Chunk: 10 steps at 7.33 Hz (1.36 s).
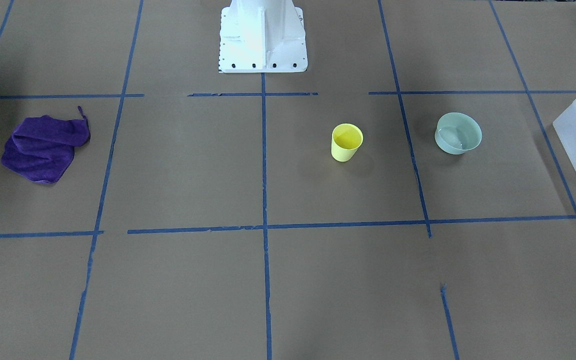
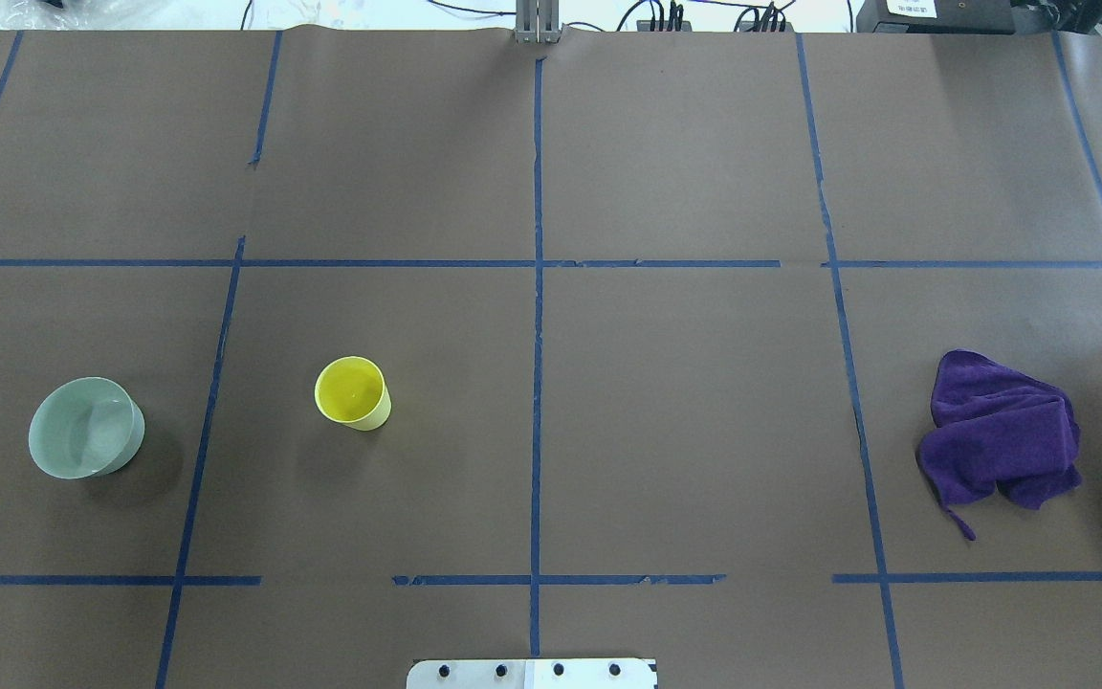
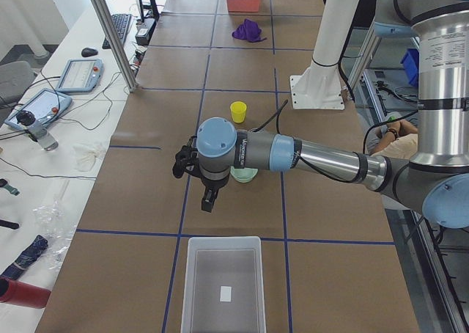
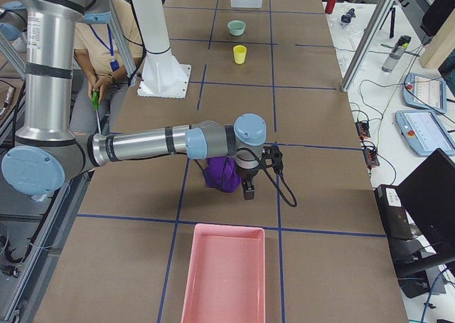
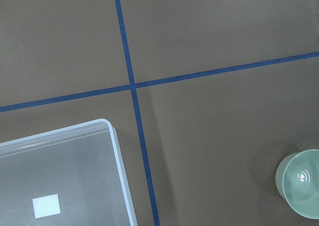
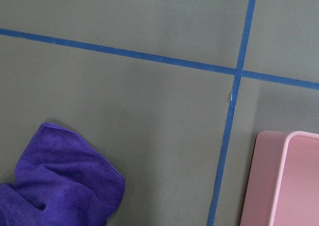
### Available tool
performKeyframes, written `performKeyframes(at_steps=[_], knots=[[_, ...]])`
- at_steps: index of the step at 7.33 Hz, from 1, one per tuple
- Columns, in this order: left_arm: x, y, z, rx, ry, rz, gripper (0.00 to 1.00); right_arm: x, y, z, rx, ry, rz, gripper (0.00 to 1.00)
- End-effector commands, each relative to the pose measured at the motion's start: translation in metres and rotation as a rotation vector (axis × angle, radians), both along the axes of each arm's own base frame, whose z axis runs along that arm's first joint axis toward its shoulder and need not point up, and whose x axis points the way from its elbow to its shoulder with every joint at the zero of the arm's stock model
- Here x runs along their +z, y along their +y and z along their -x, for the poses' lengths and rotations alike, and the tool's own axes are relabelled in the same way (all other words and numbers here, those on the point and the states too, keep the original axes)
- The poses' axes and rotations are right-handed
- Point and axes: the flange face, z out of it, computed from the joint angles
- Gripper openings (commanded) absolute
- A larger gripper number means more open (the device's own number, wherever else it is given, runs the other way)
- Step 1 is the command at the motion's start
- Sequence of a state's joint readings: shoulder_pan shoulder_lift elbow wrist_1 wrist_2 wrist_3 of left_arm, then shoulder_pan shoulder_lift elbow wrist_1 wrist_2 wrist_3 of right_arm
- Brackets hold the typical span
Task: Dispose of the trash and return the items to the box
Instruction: 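Move the left gripper toward the yellow cup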
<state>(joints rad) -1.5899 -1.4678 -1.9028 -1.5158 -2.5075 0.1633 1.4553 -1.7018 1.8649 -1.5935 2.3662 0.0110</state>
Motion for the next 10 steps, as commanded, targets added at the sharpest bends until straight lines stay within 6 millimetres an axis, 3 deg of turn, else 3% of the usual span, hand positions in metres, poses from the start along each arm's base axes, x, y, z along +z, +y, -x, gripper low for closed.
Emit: performKeyframes(at_steps=[1, 3, 5, 6, 7, 9, 10], knots=[[-0.051, -0.007, -0.11, 0.077, 0.078, -0.008, 1.0, -0.001, 0.002, 0.003, 0.001, -0.009, 0.003, 1.0], [-0.107, 0.018, -0.198, 0.07, 0.183, 0.063, 1.0, -0.009, 0.002, 0.011, -0.013, -0.073, 0.006, 1.0], [-0.167, 0.049, -0.311, 0.069, 0.194, 0.143, 1.0, -0.014, 0.001, 0.022, -0.04, -0.082, -0.032, 1.0], [-0.188, 0.06, -0.358, 0.044, 0.196, 0.194, 1.0, -0.014, 0.002, 0.026, -0.048, -0.083, -0.036, 1.0], [-0.192, 0.064, -0.381, 0.026, 0.19, 0.241, 1.0, -0.012, 0.002, 0.027, -0.05, -0.084, -0.031, 1.0], [-0.184, 0.047, -0.421, -0.031, 0.146, 0.247, 1.0, -0.014, 0.003, 0.028, -0.054, -0.106, -0.029, 1.0], [-0.185, 0.049, -0.443, -0.03, 0.131, 0.233, 1.0, -0.011, 0.008, 0.028, -0.058, -0.119, -0.019, 1.0]])
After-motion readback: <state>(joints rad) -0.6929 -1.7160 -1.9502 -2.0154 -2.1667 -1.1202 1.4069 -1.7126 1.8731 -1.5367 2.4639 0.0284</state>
